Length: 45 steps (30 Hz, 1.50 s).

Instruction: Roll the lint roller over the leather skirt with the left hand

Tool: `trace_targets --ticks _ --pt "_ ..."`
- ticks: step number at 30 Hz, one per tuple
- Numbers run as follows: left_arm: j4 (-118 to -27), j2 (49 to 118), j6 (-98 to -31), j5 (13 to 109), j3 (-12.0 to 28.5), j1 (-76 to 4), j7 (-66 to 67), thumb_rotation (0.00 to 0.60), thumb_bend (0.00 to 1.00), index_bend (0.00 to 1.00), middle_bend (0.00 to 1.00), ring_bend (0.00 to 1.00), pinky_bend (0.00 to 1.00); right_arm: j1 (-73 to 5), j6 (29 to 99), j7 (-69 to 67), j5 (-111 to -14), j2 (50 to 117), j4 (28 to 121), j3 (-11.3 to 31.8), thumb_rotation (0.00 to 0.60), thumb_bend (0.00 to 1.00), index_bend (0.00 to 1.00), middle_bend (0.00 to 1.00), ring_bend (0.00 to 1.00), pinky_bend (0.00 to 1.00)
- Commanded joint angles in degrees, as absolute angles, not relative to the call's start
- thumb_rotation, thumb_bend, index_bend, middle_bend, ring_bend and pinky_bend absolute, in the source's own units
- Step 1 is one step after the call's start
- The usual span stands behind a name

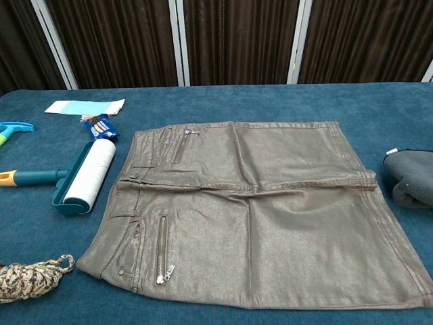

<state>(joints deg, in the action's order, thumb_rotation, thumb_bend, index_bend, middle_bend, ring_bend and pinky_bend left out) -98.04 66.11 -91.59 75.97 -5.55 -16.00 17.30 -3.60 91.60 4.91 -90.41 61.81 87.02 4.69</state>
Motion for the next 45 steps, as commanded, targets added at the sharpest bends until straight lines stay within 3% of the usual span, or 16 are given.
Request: trace_targets --ticks 1,9,14,17,20,23,31,45 --pt "-97.5 66.4 -90.2 76.0 -4.8 -15.7 17.4 0.600 0.00 0.00 0.00 0.00 0.00 -3.6 91.4 4.9 -90.1 61.7 87.2 4.7 0.600 0.00 0.00 0.00 0.00 0.00" --pt "-96.5 68.2 -79.7 72.5 -1.8 -19.8 16.3 0.600 0.00 0.00 0.00 0.00 0.00 -3.7 90.5 4.8 -89.1 61.6 87.3 4.9 0.600 0.00 0.00 0.00 0.00 0.00" --pt "-90.3 72.7 -64.2 63.4 2.3 -27.0 17.3 0.600 0.00 0.01 0.00 0.00 0.01 -3.8 89.7 5.2 -88.6 61.6 87.5 4.9 0.600 0.00 0.00 0.00 0.00 0.00" --pt "-84.4 76.6 -56.9 57.8 4.2 -30.9 19.7 0.600 0.01 0.07 0.01 0.00 0.05 -4.0 88.7 5.3 -87.3 61.7 87.4 5.1 0.600 0.00 0.00 0.00 0.00 0.00" --pt "-80.1 79.1 -52.1 53.1 4.9 -33.4 22.1 0.600 0.10 0.13 0.06 0.00 0.10 -4.1 88.3 5.4 -86.7 61.8 87.3 5.4 0.600 0.00 0.00 0.00 0.00 0.00" --pt "-75.4 82.0 -49.8 50.6 4.9 -35.0 24.5 0.600 0.21 0.18 0.12 0.03 0.13 -4.3 87.5 5.4 -85.9 61.9 86.9 5.4 0.600 0.00 0.00 0.00 0.00 0.00" --pt "-70.4 86.4 -49.8 52.6 5.7 -35.6 21.9 0.600 0.34 0.23 0.17 0.08 0.17 -4.5 86.7 5.4 -85.2 62.0 86.7 5.6 0.600 0.00 0.00 0.00 0.00 0.00" --pt "-67.0 89.4 -49.3 52.7 5.9 -36.4 23.0 0.600 0.37 0.25 0.18 0.09 0.18 -4.8 85.7 5.5 -84.7 62.0 86.5 5.5 0.600 0.00 0.00 0.00 0.00 0.00"
